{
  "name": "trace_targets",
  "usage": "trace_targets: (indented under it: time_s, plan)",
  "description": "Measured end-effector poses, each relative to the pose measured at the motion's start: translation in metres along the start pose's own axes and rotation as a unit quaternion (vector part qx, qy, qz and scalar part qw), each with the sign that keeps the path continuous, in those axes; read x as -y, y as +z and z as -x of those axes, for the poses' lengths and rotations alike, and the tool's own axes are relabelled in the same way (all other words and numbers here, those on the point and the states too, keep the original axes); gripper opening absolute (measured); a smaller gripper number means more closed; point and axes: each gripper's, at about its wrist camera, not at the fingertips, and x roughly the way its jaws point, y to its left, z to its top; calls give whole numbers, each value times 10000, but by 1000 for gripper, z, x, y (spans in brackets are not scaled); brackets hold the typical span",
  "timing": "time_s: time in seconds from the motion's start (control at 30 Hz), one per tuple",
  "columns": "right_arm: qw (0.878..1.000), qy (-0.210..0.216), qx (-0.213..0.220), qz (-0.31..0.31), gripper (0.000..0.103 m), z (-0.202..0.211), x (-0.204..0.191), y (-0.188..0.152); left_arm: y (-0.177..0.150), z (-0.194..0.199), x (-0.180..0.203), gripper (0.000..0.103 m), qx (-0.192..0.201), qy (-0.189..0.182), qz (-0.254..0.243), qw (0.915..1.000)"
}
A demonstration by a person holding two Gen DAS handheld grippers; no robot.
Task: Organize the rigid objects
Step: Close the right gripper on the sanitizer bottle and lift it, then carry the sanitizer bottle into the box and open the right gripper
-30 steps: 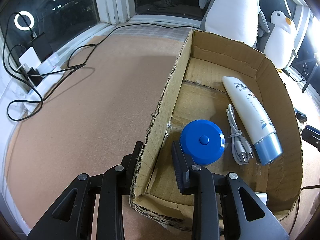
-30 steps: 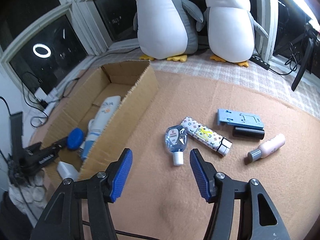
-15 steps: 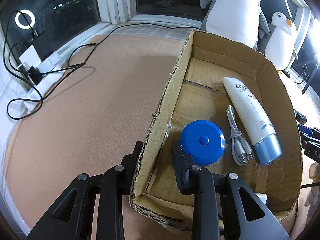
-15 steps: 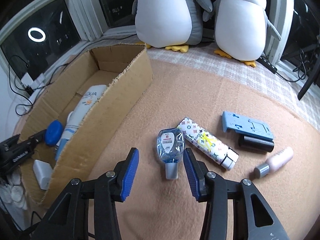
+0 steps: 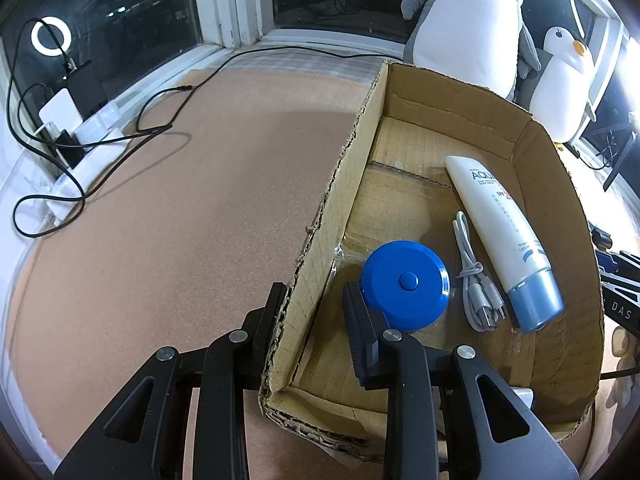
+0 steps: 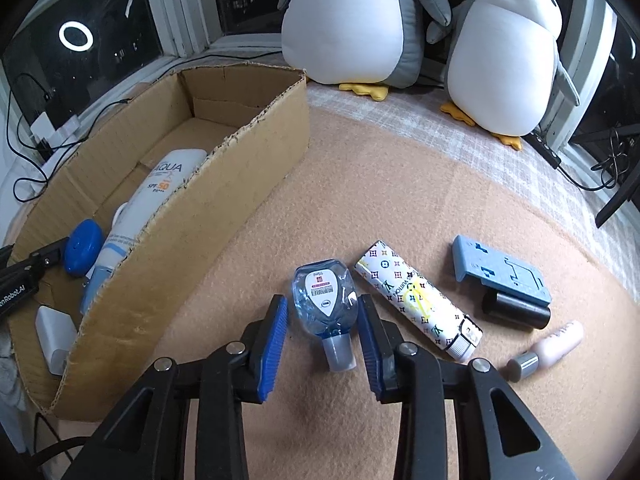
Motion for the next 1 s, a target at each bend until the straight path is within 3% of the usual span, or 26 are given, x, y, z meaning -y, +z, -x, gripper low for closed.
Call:
trace_targets:
  time_s: [0.43, 1.0]
  plan:
    - [9998, 120, 14, -130, 28, 5, -1, -2, 0, 0, 0, 27, 0, 0, -2, 10000]
    - [9969, 517, 588, -123, 28, 70, -33, 20, 0, 0, -1, 27, 2, 5, -2, 10000]
